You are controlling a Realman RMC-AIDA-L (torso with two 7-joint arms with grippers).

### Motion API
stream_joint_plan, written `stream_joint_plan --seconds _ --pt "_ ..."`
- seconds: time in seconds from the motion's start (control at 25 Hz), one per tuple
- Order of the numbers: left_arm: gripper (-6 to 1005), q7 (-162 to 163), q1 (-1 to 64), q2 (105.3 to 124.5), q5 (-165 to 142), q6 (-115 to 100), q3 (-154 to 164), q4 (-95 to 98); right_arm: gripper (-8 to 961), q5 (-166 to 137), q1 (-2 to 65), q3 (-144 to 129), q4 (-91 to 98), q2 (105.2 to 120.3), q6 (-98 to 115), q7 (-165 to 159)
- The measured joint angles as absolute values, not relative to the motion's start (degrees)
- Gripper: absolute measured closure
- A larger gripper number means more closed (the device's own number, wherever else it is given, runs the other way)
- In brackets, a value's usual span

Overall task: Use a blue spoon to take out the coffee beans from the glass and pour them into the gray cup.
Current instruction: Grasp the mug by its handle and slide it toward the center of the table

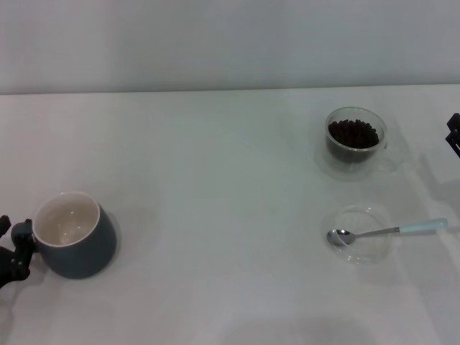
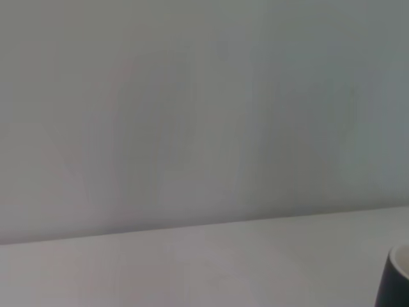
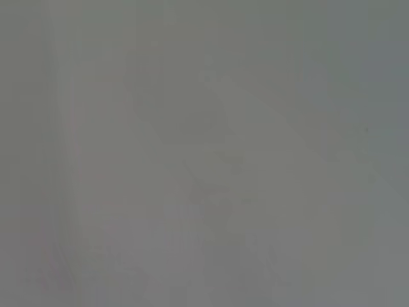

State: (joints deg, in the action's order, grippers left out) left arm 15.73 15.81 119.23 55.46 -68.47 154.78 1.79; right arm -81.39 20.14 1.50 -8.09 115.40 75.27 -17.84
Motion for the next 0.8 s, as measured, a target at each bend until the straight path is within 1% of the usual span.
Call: stream_joint_plan --seconds 0.08,0.52,0.72,0.8 --pt "609 15.7 16.1 119.26 55.5 -68.1 154.8 1.8 83 -81.4 20.2 1.5 -8.1 115.40 75.3 -17.8" --pt "838 15.7 16.8 119.33 56.2 -67.3 154.8 3.3 82 -81.4 20.2 1.5 -8.3 115.40 75.3 -17.8" --pt "892 15.7 18.1 119.42 56.2 -67.2 155.0 3.4 82 -81.4 20.5 1.5 -8.4 115.43 75.3 -17.8" --pt "892 15.7 18.7 119.49 56.1 -67.2 155.0 3.5 82 -81.4 20.8 1.5 -8.4 115.52 75.3 -17.8"
